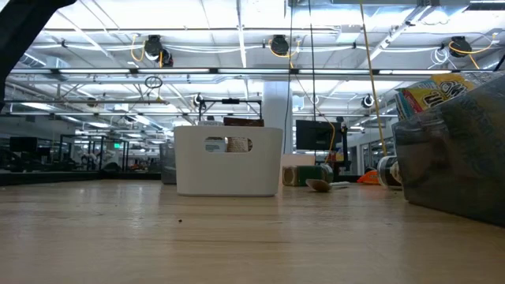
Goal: Pick & Place Food Item
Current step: Put the purple seasoning bottle into the white bin
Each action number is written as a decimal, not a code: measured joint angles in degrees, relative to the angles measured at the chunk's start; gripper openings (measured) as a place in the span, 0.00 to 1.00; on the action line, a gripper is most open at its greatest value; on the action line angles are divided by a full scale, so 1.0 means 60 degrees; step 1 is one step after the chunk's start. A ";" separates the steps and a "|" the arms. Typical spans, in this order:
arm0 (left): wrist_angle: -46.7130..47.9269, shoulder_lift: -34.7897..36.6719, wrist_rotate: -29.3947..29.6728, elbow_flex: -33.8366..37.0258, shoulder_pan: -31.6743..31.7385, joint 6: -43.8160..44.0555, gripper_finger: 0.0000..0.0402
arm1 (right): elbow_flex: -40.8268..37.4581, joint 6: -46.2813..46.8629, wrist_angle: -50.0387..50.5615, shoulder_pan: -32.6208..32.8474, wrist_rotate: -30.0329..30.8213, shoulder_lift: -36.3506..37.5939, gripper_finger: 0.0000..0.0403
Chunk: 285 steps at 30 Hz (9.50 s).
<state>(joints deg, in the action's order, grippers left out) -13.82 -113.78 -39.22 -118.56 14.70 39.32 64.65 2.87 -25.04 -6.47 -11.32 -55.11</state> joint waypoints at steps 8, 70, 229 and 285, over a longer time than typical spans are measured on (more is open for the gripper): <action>-0.0685 -0.0003 -0.1547 0.0003 0.0660 0.0336 0.84 | 0.1685 0.0046 0.2036 -0.0297 0.0339 -0.0904 0.50; 0.7622 0.2596 0.1778 0.0000 0.1584 -0.4196 0.84 | 0.3741 0.5269 0.3019 -0.4501 -0.7312 -0.3592 0.50; 0.5980 0.1832 0.3483 0.0015 0.0756 -0.5312 0.50 | 0.3726 0.3978 0.0805 -0.5025 -0.5683 -0.3846 0.62; 0.5727 0.1843 0.4014 0.0011 0.0717 -0.5875 0.68 | 0.3726 0.2405 0.1552 -0.4009 -0.4125 -0.4062 0.44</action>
<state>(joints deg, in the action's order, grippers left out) 20.55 -102.72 -15.14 -118.50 19.00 4.07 87.00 17.30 -15.73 -30.52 -36.07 -79.48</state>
